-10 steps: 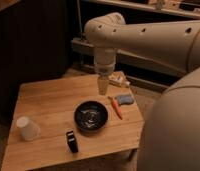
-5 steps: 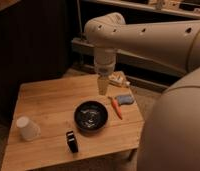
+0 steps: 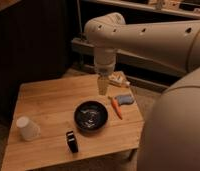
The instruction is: Place the ceramic cup over the eraser
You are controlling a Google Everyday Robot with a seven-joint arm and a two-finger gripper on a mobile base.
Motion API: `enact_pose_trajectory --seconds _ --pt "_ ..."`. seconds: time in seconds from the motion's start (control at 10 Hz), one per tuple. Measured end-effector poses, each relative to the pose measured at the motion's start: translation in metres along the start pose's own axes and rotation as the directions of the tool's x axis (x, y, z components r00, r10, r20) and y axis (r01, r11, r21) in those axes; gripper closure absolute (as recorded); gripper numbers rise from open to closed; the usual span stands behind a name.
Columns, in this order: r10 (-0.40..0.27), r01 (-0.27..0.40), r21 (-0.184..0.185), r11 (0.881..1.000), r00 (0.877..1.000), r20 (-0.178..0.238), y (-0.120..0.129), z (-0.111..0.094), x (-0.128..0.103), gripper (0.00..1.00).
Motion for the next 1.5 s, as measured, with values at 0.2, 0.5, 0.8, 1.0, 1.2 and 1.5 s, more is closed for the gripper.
enact_pose_trajectory --seconds 0.2,0.5,0.8,1.0,1.2,1.5 --pt "-0.04 0.04 0.017 0.999 0.999 0.024 0.002 -0.003 0.0 0.35" --pt "-0.348 0.327 0.145 0.934 0.925 0.153 0.004 -0.02 0.008 0.35" --pt "-0.607 0.556 0.27 0.786 0.777 0.169 0.007 -0.033 0.011 0.35" --pt "-0.682 0.619 0.315 0.72 0.715 0.153 0.007 -0.038 0.014 0.35" --pt "-0.678 0.629 0.277 0.727 0.721 0.143 0.002 -0.04 0.004 0.35" --pt "-0.739 0.706 0.227 0.671 0.66 0.133 -0.015 -0.039 -0.05 0.35"
